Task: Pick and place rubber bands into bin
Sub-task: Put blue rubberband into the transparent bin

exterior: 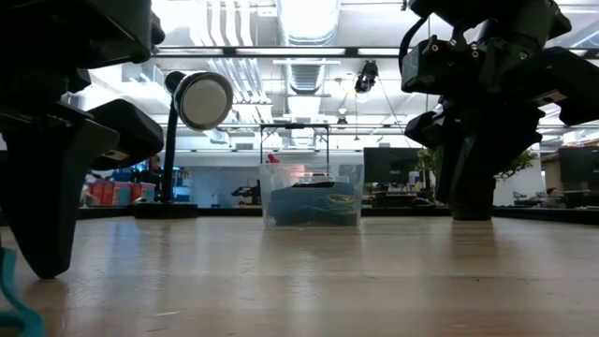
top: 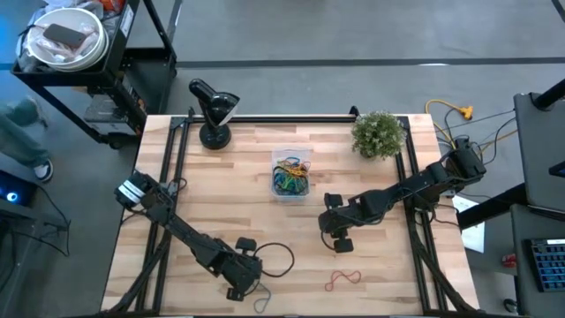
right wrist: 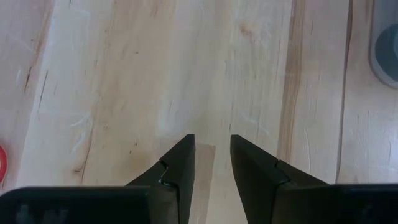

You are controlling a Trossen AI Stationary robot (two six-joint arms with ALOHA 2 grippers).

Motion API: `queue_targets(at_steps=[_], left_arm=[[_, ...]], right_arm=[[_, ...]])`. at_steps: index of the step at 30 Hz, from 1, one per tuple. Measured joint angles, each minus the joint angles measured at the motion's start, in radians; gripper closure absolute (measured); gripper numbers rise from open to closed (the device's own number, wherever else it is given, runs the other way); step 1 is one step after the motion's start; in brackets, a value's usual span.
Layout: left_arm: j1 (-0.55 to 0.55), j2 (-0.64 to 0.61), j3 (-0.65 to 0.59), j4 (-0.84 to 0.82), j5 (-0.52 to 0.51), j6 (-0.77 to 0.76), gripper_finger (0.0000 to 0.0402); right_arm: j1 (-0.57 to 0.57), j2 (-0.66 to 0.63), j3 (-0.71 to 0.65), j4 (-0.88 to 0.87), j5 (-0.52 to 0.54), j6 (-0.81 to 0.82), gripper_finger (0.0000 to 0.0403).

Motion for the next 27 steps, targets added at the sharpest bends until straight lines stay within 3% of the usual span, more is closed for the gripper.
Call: queue_targets(at_steps=[5,12,21,27], left_arm=[[0.0,0.0,0.001,-0.002,-0.004,0.0,0.0314],[-0.001,0.0,0.006,-0.01,-0.005,0.015,0.0395],[-0.002,-0.013,0.028,-0.034,-0.059,0.073,0.0401],[-0.004,-0.05,0.068,-0.121,-0.207,0.081,0.0401]], right_arm=[[0.0,0.0,0.0,0.0,0.0,0.0,0.0305],[0.0,0.001,0.0,0.0,0.0,0.0,0.0306],[0.0,0.001,0.0,0.0,-0.001,0.0,0.0315],[0.0,0.001,-0.001,0.0,-0.002,0.0,0.0312]])
